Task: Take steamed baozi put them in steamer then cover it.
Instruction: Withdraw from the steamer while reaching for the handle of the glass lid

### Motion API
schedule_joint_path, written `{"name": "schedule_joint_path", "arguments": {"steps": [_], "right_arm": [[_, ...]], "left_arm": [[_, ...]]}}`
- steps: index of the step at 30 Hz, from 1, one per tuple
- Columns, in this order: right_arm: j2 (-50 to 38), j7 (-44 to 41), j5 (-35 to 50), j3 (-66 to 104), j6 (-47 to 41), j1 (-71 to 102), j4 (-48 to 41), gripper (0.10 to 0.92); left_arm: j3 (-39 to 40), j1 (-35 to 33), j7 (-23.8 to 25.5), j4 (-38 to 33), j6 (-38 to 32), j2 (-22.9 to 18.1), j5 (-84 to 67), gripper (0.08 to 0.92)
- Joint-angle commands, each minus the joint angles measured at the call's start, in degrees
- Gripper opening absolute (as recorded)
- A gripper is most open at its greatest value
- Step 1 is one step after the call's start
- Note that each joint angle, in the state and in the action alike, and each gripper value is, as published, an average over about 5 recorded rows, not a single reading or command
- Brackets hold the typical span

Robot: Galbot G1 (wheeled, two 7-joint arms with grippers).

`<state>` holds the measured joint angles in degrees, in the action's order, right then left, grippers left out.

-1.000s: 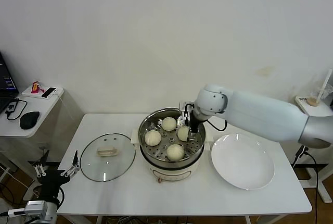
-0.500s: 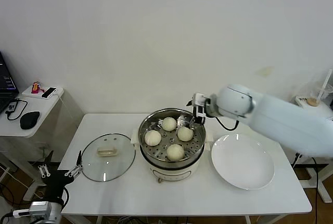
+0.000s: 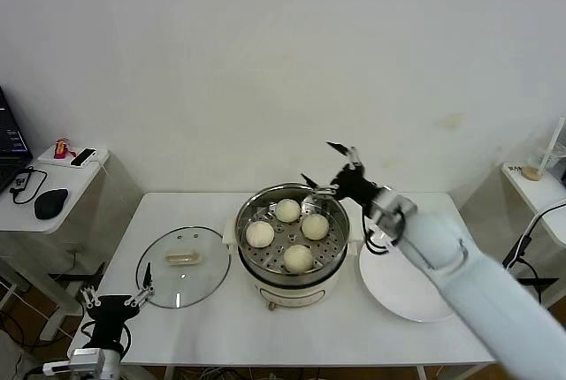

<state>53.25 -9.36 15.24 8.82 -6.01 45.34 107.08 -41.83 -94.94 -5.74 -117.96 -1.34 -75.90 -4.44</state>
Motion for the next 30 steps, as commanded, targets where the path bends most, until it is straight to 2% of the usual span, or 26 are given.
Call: {"name": "schedule_joint_path", "arguments": {"steps": [1, 9, 14, 21, 30], "right_arm": [[23.41, -3.4, -2.97, 39.87, 18.45, 37.68, 0.85, 0.823], [26.44, 0.35, -3.93, 44.43, 15.05, 43.17, 1.34, 0.823], [27.33, 2.15, -5.67, 46.6, 14.04, 45.24, 2.38, 0.823], [28.83, 3.76, -7.22, 47.69, 14.31, 47.77, 3.72, 0.823], [30.5, 4.0, -7.83, 47.77, 13.96, 50.13, 6.63, 0.823]], "left_arm": [[2.62, 0.95, -1.65, 5.55, -2.77, 0.18, 21.92, 0.823], [1.49, 0.9, -5.07, 10.24, -7.88, 2.8, 58.98, 0.823], [1.68, 2.0, -5.8, 12.88, -9.16, 5.39, 72.61, 0.823], [5.72, 7.42, -3.36, 17.11, -8.08, 8.77, 78.37, 0.823], [9.51, 16.51, -1.66, 24.78, -6.43, 10.39, 77.99, 0.823]]}}
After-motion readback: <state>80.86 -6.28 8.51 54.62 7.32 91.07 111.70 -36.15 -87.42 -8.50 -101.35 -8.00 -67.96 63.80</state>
